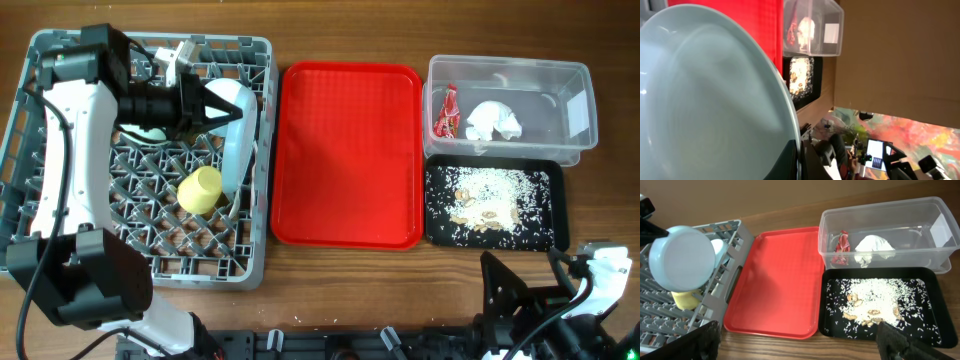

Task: Sort waste into correct bins and load items into the dishwasher rack
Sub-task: 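Lift the light-blue plate with the left gripper over the rack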

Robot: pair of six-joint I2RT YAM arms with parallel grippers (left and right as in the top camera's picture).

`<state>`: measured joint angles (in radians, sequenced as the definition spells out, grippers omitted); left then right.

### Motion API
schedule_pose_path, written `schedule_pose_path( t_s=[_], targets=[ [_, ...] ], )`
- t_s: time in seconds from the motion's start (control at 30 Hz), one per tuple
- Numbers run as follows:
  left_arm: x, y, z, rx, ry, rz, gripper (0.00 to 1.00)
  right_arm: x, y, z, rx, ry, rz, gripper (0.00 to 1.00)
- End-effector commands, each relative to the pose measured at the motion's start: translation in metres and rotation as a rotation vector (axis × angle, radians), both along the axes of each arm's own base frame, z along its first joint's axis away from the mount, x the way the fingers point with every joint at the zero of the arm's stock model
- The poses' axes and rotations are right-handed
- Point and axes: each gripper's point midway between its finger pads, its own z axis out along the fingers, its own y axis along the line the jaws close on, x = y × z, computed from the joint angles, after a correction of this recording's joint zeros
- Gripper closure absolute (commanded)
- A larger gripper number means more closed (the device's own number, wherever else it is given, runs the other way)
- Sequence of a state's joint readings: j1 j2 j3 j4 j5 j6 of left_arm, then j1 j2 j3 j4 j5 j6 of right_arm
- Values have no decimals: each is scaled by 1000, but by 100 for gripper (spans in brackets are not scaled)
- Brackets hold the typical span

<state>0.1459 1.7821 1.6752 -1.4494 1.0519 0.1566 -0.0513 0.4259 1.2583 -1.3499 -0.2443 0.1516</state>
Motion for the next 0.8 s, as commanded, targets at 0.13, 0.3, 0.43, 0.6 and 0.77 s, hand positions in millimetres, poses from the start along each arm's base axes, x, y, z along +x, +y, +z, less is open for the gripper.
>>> schedule_pose_path(
  t_s=[0.13,0.3,0.43,0.6,0.77],
  targets=[
    [12,10,-41,-10,85,96,95,-1,1,0,-12,-10,14,0],
    [12,26,-52,69,152,165,44,-1,1,0,-12,-10,14,0],
    [11,28,-37,90,115,196,14,-1,1,0,-12,-10,14,0],
    [5,30,10,125,-42,264,2,-1,1,0,-12,-10,14,0],
    [-15,41,16,373,-85,344,0,-1,1,0,-12,-11,14,0]
  ],
)
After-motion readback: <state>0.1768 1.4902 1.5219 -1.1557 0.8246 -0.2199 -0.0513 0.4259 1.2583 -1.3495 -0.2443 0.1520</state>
